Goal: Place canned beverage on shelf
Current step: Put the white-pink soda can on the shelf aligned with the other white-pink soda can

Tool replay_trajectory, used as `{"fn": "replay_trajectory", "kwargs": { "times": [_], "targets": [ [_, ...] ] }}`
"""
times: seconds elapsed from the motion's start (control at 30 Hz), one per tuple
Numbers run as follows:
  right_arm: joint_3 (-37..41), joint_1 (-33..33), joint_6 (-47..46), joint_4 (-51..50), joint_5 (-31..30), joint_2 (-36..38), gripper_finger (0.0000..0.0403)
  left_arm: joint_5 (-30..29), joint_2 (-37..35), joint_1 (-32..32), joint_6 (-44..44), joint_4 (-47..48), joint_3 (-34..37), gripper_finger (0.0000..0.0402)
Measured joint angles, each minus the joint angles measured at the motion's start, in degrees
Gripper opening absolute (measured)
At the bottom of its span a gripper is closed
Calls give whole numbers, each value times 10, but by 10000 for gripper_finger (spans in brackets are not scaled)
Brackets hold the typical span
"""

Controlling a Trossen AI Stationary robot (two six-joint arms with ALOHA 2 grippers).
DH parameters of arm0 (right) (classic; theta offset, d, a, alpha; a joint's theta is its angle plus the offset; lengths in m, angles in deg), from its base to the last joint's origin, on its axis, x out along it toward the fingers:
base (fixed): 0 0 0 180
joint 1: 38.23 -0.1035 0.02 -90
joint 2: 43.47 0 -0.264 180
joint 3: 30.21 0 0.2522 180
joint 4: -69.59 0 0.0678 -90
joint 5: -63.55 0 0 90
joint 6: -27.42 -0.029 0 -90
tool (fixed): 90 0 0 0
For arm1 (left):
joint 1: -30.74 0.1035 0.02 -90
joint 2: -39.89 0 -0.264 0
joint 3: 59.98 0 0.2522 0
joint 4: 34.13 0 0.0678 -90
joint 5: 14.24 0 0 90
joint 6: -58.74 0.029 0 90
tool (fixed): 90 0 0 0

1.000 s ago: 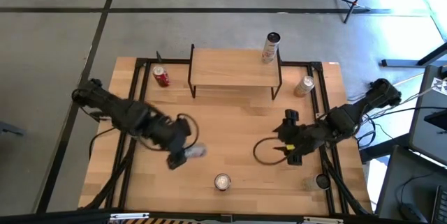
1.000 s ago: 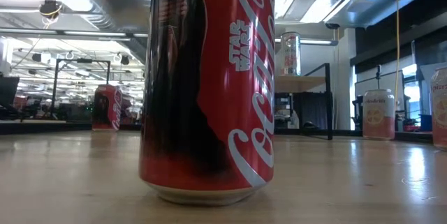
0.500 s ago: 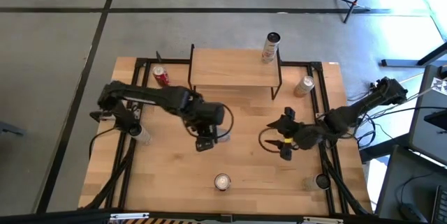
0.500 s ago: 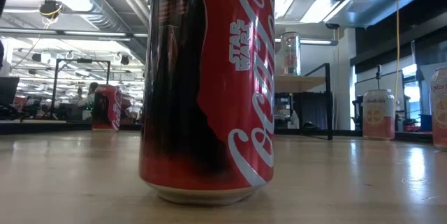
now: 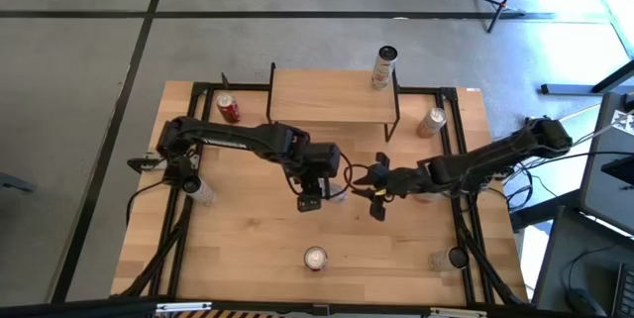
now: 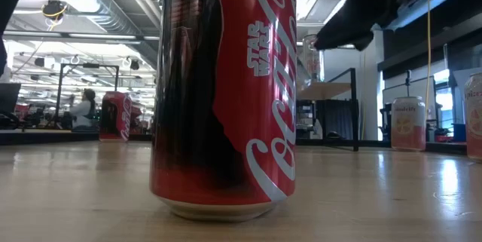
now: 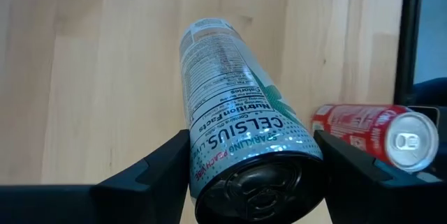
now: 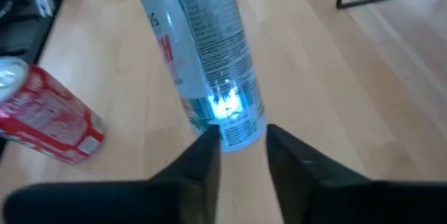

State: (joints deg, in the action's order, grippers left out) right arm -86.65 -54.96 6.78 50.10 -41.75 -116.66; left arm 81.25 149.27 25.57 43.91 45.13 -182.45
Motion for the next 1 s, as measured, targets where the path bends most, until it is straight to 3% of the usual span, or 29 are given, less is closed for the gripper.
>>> {"fn": "replay_trajectory", "kwargs": {
  "times": [0.17,0.3,1.0],
  "targets": [
    [0,-1,5,16,-1,-40,29,-4,0,-1,3,-23,0,235],
    [0,-1,15,49,1,-68,5,-5,0,-1,3,-37,0,234],
    [0,-1,14,95,3,-146,7,-66,0,-1,4,-135,28,237]
  ]
}}
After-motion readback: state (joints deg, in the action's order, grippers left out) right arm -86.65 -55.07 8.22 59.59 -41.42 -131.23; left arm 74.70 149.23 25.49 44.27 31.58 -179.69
